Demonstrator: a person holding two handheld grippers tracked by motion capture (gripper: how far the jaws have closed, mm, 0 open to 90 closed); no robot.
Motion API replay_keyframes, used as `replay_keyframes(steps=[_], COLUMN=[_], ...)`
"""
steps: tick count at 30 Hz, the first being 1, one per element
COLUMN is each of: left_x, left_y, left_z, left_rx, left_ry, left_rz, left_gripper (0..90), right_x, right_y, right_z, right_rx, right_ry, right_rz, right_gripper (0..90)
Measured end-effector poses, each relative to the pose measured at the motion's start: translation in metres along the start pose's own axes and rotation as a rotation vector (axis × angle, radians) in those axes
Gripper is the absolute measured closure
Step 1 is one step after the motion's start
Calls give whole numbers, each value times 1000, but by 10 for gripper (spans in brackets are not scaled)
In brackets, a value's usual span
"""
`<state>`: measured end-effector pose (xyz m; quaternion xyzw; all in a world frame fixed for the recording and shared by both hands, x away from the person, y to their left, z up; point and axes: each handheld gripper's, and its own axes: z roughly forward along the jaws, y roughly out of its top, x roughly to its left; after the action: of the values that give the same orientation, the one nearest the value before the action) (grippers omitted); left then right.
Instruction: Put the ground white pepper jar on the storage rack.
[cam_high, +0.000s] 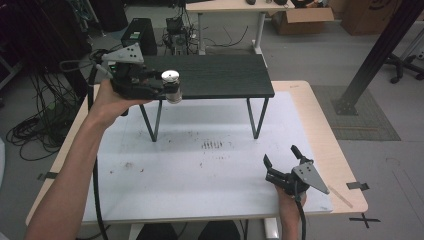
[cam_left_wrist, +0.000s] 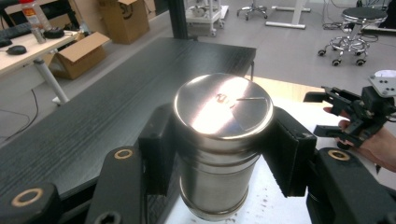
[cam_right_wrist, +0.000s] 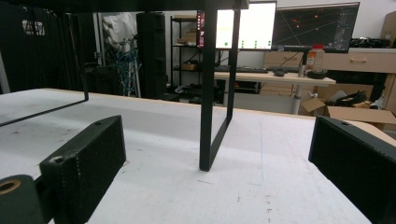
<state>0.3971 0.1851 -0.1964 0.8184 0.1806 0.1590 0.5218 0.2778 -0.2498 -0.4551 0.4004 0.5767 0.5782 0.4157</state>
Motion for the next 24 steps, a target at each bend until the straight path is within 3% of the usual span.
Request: replay_keyframes(steps=[7, 24], left_x=[10, 45], left_y=[9, 4], left_z=[16, 46], left_rx=[19, 32], left_ry=[1, 38], left_rz=[6, -106], left_gripper=[491, 491], right_x=[0, 0], right_y=[0, 0], right_z=[0, 0], right_rx=[0, 1], right_ry=[0, 0], right_rz=[0, 0], right_gripper=[36, 37])
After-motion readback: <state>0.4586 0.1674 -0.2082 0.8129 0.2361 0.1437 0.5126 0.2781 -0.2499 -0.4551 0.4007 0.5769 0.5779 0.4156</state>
